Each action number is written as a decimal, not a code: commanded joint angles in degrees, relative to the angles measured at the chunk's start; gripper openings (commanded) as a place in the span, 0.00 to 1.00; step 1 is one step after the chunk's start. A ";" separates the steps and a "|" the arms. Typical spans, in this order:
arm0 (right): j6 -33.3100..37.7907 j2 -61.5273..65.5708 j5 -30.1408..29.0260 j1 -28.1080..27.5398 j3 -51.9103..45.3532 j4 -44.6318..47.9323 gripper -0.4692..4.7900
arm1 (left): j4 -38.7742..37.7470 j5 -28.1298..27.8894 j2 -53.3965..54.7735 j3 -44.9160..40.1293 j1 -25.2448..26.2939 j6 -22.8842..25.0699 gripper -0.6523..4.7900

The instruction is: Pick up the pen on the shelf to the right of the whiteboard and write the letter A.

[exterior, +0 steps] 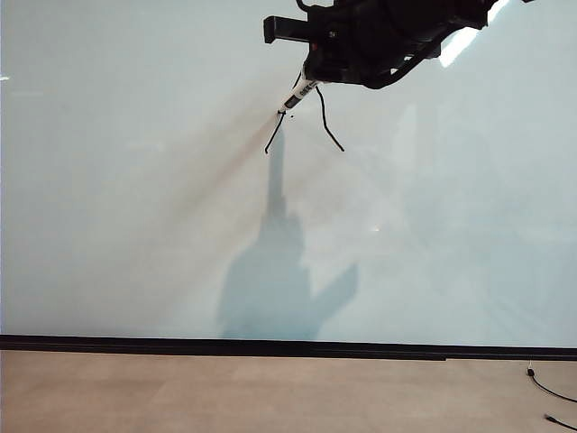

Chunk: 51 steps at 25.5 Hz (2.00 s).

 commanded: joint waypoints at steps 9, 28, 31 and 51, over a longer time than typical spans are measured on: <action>-0.20 -0.85 4.11 0.02 0.35 -0.26 0.08 | 0.48 0.02 0.02 0.13 0.00 0.24 0.11; -1.51 -4.74 7.82 -0.20 -1.20 -3.06 0.08 | 0.50 0.02 0.02 0.13 -0.02 0.24 0.11; -1.51 -5.81 8.52 -0.20 -2.27 -2.99 0.08 | 0.50 0.02 0.02 0.13 -0.02 0.26 0.11; -9.94 -33.94 -1.05 7.30 -12.00 -20.31 0.08 | 0.50 0.00 0.02 0.13 0.00 0.26 0.11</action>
